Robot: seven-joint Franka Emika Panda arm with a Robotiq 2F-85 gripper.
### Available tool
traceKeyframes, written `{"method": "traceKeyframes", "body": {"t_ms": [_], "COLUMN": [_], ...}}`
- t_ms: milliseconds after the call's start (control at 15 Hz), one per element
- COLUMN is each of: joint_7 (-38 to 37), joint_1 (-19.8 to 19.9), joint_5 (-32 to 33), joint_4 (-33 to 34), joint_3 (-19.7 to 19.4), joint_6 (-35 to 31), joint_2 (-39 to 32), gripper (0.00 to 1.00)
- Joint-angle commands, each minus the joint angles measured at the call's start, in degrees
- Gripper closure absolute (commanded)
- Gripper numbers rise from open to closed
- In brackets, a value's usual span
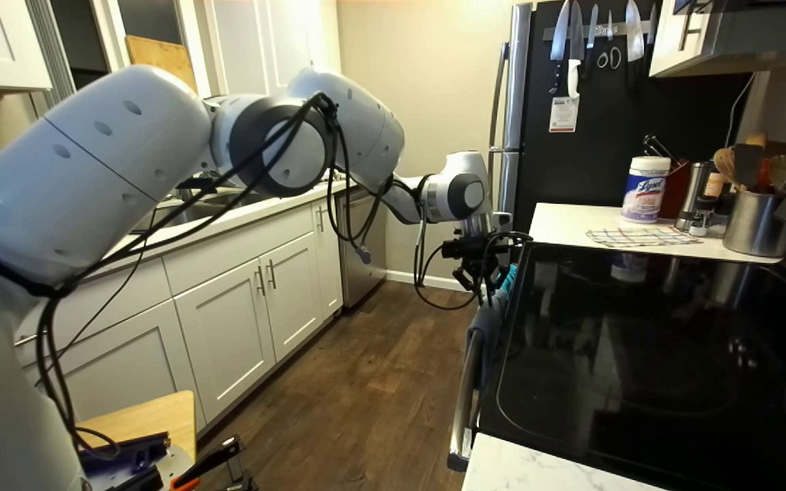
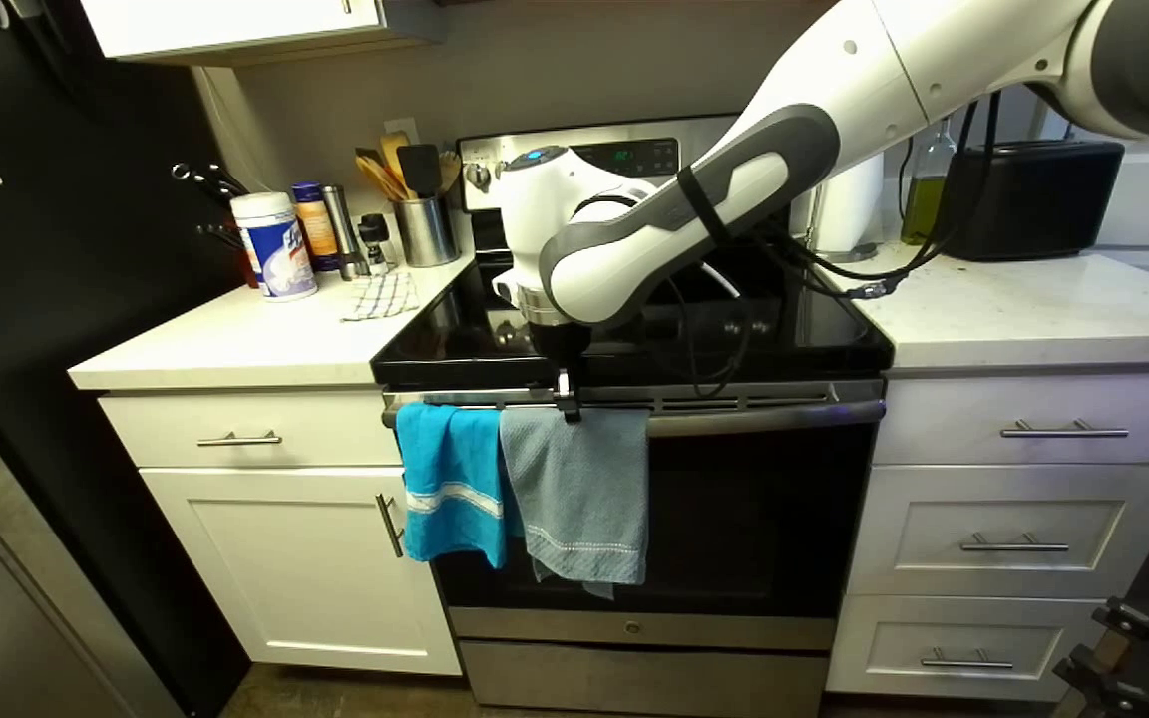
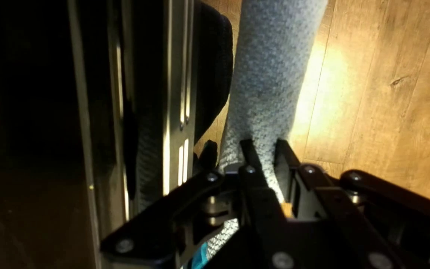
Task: Put the light-blue cloth on the stove
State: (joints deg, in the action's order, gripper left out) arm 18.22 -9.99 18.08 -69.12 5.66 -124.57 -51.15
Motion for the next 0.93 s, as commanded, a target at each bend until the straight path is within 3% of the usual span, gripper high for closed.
{"method": "traceKeyframes", "body": {"t_ms": [0, 467, 867], "joint_7": [2.20, 2.02, 0.94], "joint_1": [0.00, -0.06, 0.56], "joint_5": [-1.31, -1.14, -1.04], "joint_4": [1.51, 1.36, -1.66], "joint_3": [0.11, -0.05, -0.35], "joint_6": [1.53, 1.60, -0.74], "joint_2": [-0.60, -0.23, 4.89], "gripper": [1.00, 0.98, 0.98]}}
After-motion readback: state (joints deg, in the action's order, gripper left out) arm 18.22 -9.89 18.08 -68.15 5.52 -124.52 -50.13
